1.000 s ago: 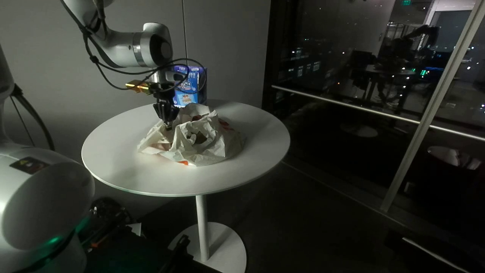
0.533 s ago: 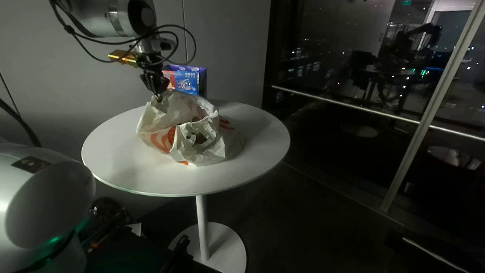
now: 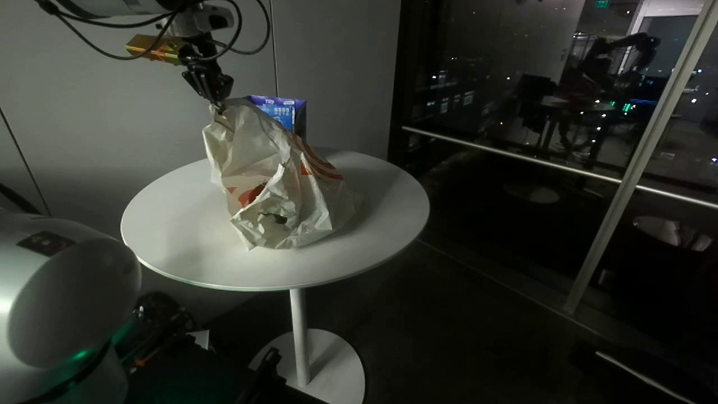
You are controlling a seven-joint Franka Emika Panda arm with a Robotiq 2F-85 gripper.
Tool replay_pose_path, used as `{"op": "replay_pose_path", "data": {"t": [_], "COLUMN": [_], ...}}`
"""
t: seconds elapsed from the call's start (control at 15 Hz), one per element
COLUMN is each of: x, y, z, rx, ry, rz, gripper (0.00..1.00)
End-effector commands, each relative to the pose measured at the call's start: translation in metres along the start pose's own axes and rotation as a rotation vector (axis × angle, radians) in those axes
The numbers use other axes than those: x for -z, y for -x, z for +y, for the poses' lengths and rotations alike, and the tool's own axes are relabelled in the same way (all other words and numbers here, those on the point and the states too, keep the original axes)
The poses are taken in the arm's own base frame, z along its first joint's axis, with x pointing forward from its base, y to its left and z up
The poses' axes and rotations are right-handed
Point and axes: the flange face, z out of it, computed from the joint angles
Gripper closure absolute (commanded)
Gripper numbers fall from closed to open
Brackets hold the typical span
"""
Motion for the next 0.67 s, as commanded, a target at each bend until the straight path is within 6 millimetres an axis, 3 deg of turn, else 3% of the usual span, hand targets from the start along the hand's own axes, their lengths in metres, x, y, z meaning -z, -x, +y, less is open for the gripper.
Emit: {"op": "replay_pose_path", "data": {"t": [0.0,0.2,0.27,0.4,0.6], "x": [0.017,0.002,-0.006,-0.018,-0.028], "y": [0.008,0.007,0.007,0.006,0.008], "z": [-0.004,-0.007,-0.008,-0.008,-0.001], "rx": [0.063,0.096,0.105,0.11,0.051], "ry": [-0.026,-0.041,-0.044,-0.061,-0.033], "rz": [0.059,0.009,-0.018,-0.059,-0.14], "gripper": [0.92,0.94,0.68,0.63,0.39]}}
